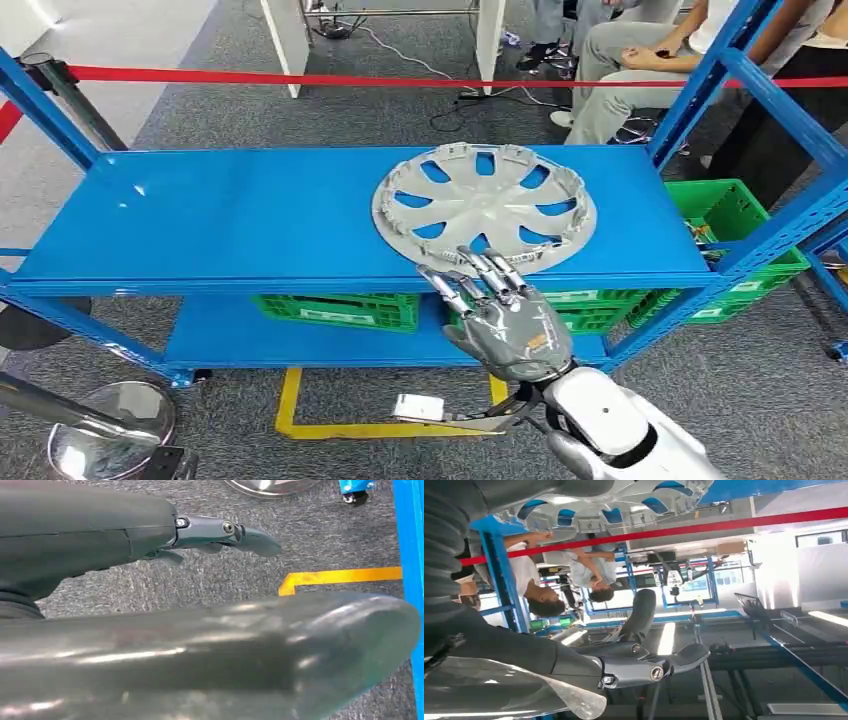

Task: Take the parts from the cabinet and place them on the table.

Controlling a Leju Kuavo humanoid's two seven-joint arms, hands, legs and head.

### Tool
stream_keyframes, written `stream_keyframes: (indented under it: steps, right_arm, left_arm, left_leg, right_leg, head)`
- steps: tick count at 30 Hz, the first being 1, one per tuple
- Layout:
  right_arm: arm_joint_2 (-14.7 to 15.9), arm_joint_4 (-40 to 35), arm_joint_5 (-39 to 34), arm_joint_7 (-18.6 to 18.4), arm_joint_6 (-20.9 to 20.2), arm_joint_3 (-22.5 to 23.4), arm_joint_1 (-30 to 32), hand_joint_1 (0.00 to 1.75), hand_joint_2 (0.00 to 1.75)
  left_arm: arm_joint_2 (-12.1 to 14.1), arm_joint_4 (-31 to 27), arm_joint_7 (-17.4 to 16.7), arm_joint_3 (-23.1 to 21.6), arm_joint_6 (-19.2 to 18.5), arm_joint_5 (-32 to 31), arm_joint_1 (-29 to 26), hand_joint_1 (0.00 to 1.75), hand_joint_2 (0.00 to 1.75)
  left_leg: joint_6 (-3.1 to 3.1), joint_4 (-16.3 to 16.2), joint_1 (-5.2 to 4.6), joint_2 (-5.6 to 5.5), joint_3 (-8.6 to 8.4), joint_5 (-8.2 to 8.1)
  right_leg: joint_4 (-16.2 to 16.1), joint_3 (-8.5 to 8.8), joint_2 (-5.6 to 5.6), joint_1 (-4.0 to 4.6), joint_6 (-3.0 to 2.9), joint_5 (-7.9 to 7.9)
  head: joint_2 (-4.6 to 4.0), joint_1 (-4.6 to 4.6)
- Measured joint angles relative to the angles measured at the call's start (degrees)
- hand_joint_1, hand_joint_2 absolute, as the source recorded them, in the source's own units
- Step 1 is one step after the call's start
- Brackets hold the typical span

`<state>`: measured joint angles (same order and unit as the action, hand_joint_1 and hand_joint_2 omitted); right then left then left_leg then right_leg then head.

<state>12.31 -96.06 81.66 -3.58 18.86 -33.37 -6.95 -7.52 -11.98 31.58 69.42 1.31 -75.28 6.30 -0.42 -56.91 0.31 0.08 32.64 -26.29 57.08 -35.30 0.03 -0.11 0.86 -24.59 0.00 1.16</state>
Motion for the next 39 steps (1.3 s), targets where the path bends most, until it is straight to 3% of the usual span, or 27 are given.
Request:
stream_keyframes:
  steps: [16, 21, 25, 29, 33, 39]
  right_arm:
    - [-0.1, 0.1, -0.3, -0.2, -0.4, -0.9, -0.2, 0.00, 1.75]
    - [-0.1, 1.1, -1.7, -0.5, -1.5, -1.2, -1.9, 0.00, 1.75]
    - [-0.3, 2.4, -2.9, -0.4, -1.7, -1.6, -3.1, 0.00, 1.75]
    - [-0.7, 3.6, -5.1, -0.1, -1.7, -2.0, -4.0, 0.00, 1.75]
    - [-0.9, 4.1, -7.4, 0.6, -0.9, -2.7, -4.6, 0.00, 1.75]
    - [-1.0, 4.1, -8.4, 0.1, -0.2, -4.2, -5.2, 0.00, 1.75]
  left_arm:
    - [0.0, 0.0, 0.0, 0.0, -0.1, -0.3, 0.0, 0.00, 0.00]
    - [-1.1, 0.1, -2.5, -0.1, 4.5, 0.4, 0.4, 0.00, 0.00]
    - [-2.1, 0.3, -3.1, -0.1, 4.9, 0.4, 0.8, 0.00, 0.00]
    - [-2.3, 0.5, -4.1, -0.1, 4.5, 0.4, 1.0, 0.00, 0.00]
    - [-0.8, 0.5, -3.2, -0.3, -1.0, 0.0, 0.8, 0.00, 0.00]
    - [0.8, 0.5, -3.7, -0.4, -1.6, 0.2, 0.5, 0.00, 0.00]
  left_leg:
    - [-0.01, 0.0, 0.00, 0.00, 0.01, 0.00]
    - [0.01, 0.0, 0.00, 0.00, 0.01, 0.04]
    - [0.02, 0.0, 0.00, 0.00, 0.01, 0.05]
    - [0.02, 0.0, 0.00, 0.00, 0.01, 0.05]
    - [-0.02, 0.0, 0.03, 0.00, 0.02, 0.08]
    - [-0.04, 0.0, 0.04, -0.01, 0.03, 0.09]
  right_leg:
    - [0.0, 0.00, 0.00, 0.00, 0.00, 0.00]
    - [0.0, 0.00, -0.01, -0.01, -0.01, 0.03]
    - [0.0, 0.00, -0.01, -0.01, -0.02, 0.05]
    - [0.0, -0.01, -0.01, 0.00, -0.02, 0.05]
    - [0.0, -0.02, 0.00, 0.03, -0.02, 0.05]
    - [0.0, -0.03, -0.01, 0.04, -0.03, 0.05]
  head:
    - [0.00, 0.00]
    - [0.00, -0.02]
    - [0.00, 0.00]
    - [0.00, 0.00]
    - [0.00, 0.00]
    - [0.00, -0.02]
